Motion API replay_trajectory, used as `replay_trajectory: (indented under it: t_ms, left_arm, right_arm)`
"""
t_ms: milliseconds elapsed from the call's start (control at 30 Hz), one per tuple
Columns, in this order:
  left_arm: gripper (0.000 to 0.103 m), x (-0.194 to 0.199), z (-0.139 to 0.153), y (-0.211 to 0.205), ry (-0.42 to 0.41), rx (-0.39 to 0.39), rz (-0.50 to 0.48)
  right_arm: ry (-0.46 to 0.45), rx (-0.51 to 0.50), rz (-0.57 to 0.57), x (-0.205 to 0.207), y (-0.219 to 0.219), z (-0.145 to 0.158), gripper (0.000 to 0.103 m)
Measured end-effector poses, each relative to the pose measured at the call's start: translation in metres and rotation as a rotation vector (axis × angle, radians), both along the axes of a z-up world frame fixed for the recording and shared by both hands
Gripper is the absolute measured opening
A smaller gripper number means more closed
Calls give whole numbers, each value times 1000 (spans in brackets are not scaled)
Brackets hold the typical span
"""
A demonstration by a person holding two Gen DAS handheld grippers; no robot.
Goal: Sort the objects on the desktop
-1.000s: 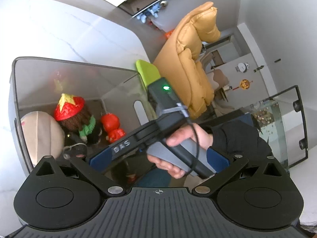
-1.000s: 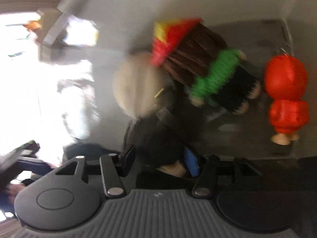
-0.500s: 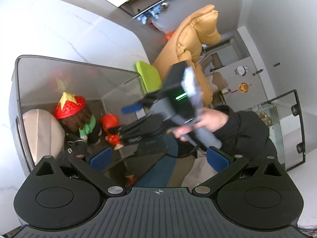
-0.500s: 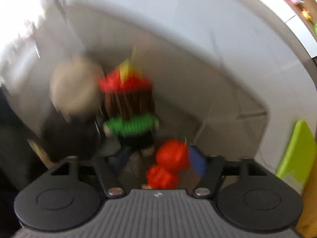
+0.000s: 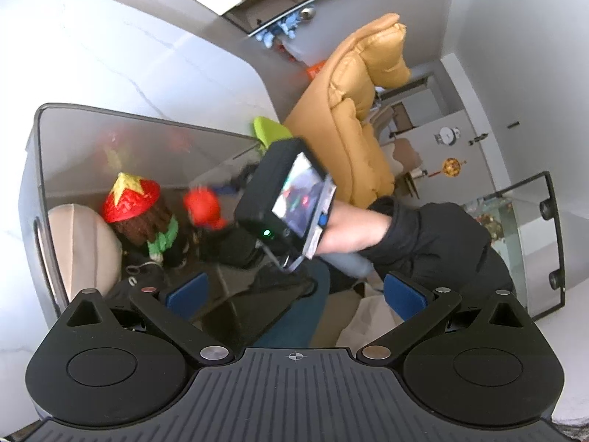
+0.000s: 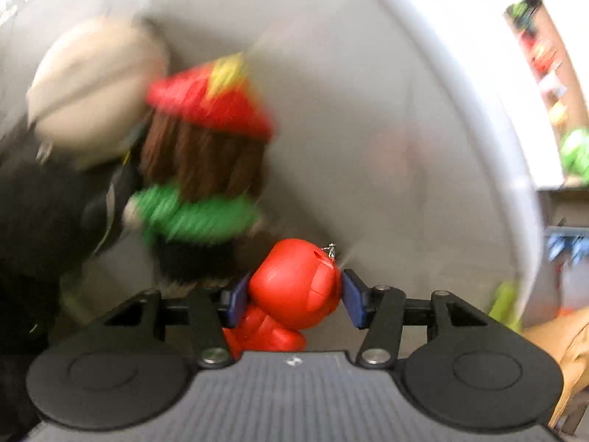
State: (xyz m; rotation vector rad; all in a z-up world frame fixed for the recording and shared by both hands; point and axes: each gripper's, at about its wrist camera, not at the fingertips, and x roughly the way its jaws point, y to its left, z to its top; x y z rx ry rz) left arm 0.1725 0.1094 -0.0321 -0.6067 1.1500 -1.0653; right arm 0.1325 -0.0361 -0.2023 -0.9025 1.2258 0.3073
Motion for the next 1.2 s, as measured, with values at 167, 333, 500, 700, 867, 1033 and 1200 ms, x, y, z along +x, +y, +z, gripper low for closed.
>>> replay_trajectory:
  t_ms: [167,333,500,700,867,1033,1200]
  left_arm:
    - [103,-1,0,-2,-1,7,-11]
    - [103,-1,-1,0,4,3,0]
    - [103,-1,0,0,5,0,4]
    - [103,1,-1,4,15,-11,16]
    - [103,4,-5,5,30,-12,28]
    - [103,3,-6,1,34,-7,23]
    - [103,4,-6,3,33,-16,32]
  right_arm:
    - [-53,-38,61,3,3,7,65]
    - [-62,143,77,-10,7,54,75]
    - [30,330,-13,2,14,47,80]
    - [145,413,-166,23,10,23,61]
    - [176,388,-162,10,-7,53,59]
    - [322,390,-280,-1,-39,53,61]
    - [380,384,-315,-5,-45,35,65]
